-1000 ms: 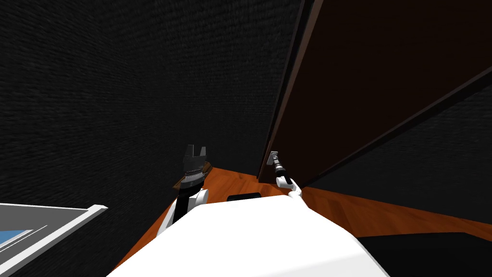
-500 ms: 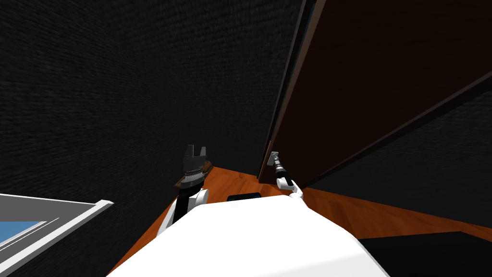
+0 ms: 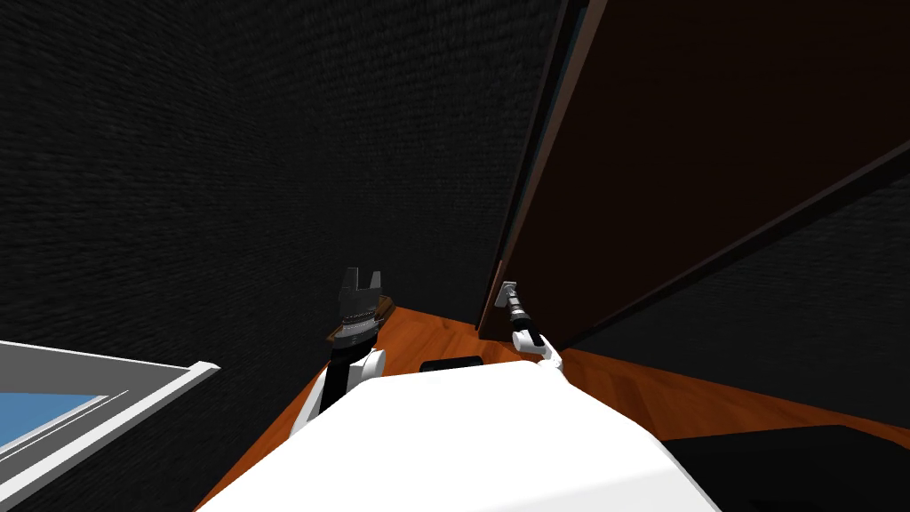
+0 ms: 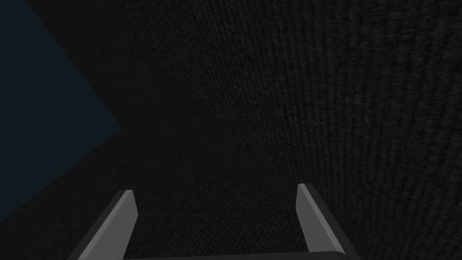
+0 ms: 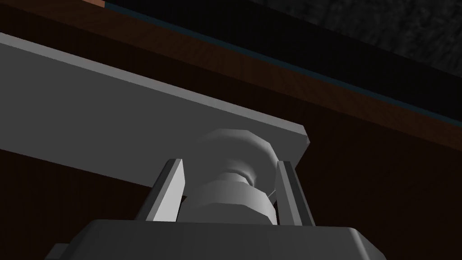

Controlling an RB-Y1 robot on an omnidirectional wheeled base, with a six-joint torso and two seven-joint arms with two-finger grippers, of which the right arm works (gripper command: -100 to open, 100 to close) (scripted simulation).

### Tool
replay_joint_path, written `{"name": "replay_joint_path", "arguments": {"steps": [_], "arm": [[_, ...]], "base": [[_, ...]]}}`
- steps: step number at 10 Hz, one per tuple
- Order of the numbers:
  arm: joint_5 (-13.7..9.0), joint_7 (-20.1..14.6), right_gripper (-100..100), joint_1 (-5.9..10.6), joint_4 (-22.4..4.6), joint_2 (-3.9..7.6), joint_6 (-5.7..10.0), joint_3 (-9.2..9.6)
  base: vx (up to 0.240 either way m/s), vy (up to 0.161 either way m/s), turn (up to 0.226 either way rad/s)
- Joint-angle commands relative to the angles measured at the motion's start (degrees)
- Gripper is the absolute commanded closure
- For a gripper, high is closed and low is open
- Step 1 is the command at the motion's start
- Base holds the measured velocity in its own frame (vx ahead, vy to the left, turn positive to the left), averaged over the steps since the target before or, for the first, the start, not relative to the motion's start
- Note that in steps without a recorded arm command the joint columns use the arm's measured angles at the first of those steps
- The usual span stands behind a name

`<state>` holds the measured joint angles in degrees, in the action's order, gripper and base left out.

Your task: Pull the door open

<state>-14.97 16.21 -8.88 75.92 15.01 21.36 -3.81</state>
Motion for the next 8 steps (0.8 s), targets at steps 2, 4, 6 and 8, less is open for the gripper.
{"name": "replay_joint_path", "arguments": {"steps": [2,4,6,8], "arm": [[-0.3,-4.0,100,-0.92,0.7,-0.02,0.05,0.18],[-0.5,-6.5,100,-1.47,1.2,0.00,0.12,0.27],[-0.7,-9.0,100,-2.03,1.7,0.02,0.18,0.37],[-0.9,-11.3,100,-2.58,2.2,0.04,0.25,0.47]], "base": [[-0.013,-0.009,0.024],[-0.012,-0.006,0.023],[-0.018,-0.010,0.034],[-0.015,-0.009,0.028]]}}
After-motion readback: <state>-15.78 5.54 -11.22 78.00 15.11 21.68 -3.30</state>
